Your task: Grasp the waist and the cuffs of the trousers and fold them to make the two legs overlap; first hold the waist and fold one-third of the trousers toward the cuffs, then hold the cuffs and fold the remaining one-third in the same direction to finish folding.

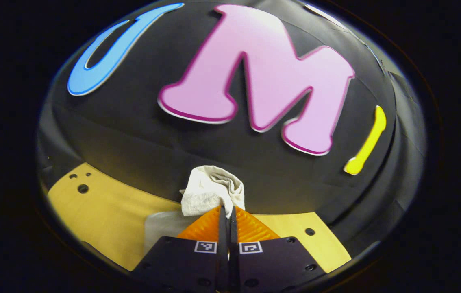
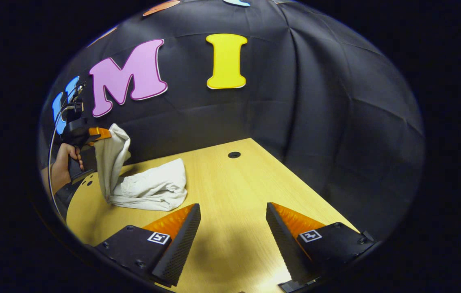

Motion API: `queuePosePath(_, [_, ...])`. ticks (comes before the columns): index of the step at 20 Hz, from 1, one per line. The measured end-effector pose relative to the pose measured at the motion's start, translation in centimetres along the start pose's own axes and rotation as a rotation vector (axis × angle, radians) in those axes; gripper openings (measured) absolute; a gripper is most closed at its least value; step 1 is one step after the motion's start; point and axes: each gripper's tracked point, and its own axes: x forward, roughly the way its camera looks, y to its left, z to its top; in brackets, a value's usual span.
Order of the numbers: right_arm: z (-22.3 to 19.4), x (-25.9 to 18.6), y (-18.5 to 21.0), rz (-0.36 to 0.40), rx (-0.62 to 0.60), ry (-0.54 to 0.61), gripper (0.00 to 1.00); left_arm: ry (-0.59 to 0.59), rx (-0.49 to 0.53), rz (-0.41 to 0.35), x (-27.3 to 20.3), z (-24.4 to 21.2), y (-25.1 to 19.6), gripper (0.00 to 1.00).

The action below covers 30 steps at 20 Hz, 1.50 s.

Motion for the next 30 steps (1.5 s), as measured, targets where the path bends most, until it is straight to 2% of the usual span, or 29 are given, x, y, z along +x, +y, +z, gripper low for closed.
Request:
queuePosePath(3, [-0.8, -1.3, -1.0, -0.018, 0.031, 0.008, 0.99, 0.03, -0.004, -0.064, 0.9, -2.2, -4.7, 0.06])
queuePosePath(6, [-1.5, -2.5, -1.5, -0.028, 0.031, 0.013, 0.99, 0.061, -0.004, -0.095, 1.8, -4.5, -7.9, 0.06])
queuePosePath(7, [-1.7, -2.7, -1.4, -0.02, 0.036, 0.011, 0.99, 0.072, 0.007, -0.092, 2.0, -5.2, -8.5, 0.05])
queuePosePath(8, [-1.8, -2.9, -1.1, -0.007, 0.042, 0.007, 0.99, 0.081, 0.019, -0.084, 2.3, -6.0, -8.8, 0.11])
queuePosePath(9, [-2.0, -3.1, -1.0, 0.001, 0.045, 0.004, 0.99, 0.093, 0.029, -0.074, 2.2, -6.6, -9.0, 0.06])
queuePosePath(10, [-2.1, -3.3, -1.0, 0.002, 0.047, 0.002, 0.99, 0.102, 0.034, -0.078, 1.9, -7.2, -9.3, 0.06])
queuePosePath(13, [-2.2, -3.9, -0.2, 0.018, 0.053, 0.015, 0.99, 0.106, 0.037, -0.143, 0.2, -7.6, -10.5, 0.13])
queuePosePath(14, [-1.4, -4.5, 0.7, 0.044, 0.055, 0.011, 0.99, 0.093, 0.07, -0.164, -1.4, -7.0, -10.6, 0.31])
queuePosePath(17, [1.2, -6.1, 2.9, 0.093, 0.016, -0.033, 0.99, 0.073, 0.112, -0.158, -5.1, -5.3, -9.0, 0.86])
queuePosePath(19, [2.8, -7.4, 4.6, 0.116, -0.012, -0.067, 0.99, 0.036, 0.153, -0.125, -9.5, -3.5, -6.5, 0.97])
queuePosePath(23, [5.4, -10.9, 8.3, 0.162, -0.022, -0.125, 0.99, -0.043, 0.249, -0.033, -19.6, -0.1, -0.8, 0.97])
queuePosePath(26, [6.3, -15.5, 10.9, 0.19, -0.043, -0.178, 0.99, -0.093, 0.288, 0.042, -29.2, 1.4, 3.9, 0.97])
queuePosePath(30, [5.3, -21.1, 13.6, 0.223, -0.048, -0.242, 0.99, -0.15, 0.217, 0.112, -40.2, -0.2, 8.3, 0.97])
